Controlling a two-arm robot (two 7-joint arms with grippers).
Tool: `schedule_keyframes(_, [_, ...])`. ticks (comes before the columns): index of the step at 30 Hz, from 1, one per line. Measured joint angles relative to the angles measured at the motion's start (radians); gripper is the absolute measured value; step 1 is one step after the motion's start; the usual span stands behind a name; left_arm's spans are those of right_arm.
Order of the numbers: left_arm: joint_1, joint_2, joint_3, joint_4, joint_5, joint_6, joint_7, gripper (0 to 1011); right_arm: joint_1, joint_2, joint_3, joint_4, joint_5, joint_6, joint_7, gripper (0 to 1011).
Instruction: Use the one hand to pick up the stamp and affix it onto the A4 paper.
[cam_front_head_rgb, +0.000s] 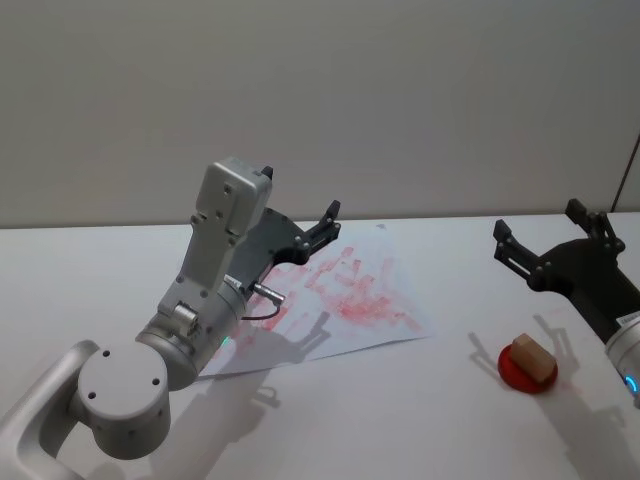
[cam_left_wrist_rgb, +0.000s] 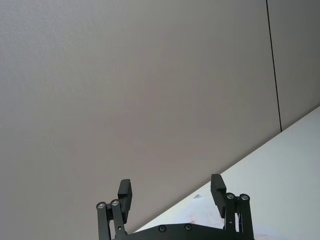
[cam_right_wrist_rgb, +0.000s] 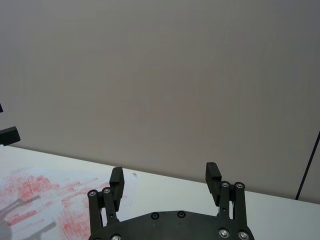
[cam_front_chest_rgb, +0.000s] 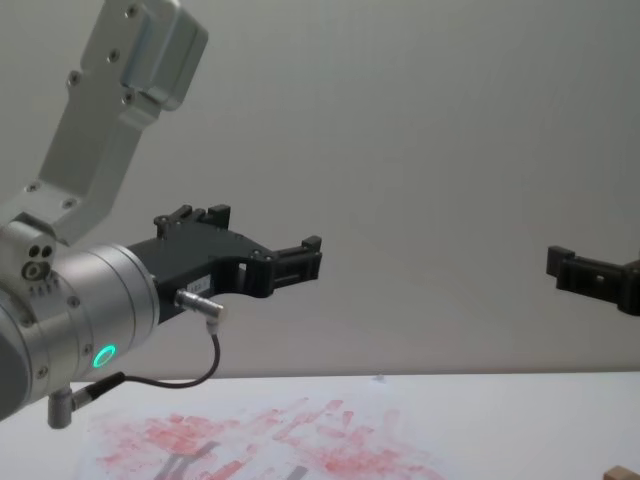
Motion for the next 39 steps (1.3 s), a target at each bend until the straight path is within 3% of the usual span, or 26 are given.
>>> schedule_keyframes(39, [0.0,0.0,0.0,0.0,0.0,0.0,0.0,1001,0.0,0.0,0.0,0.0,0.0,0.0,0.0,1001])
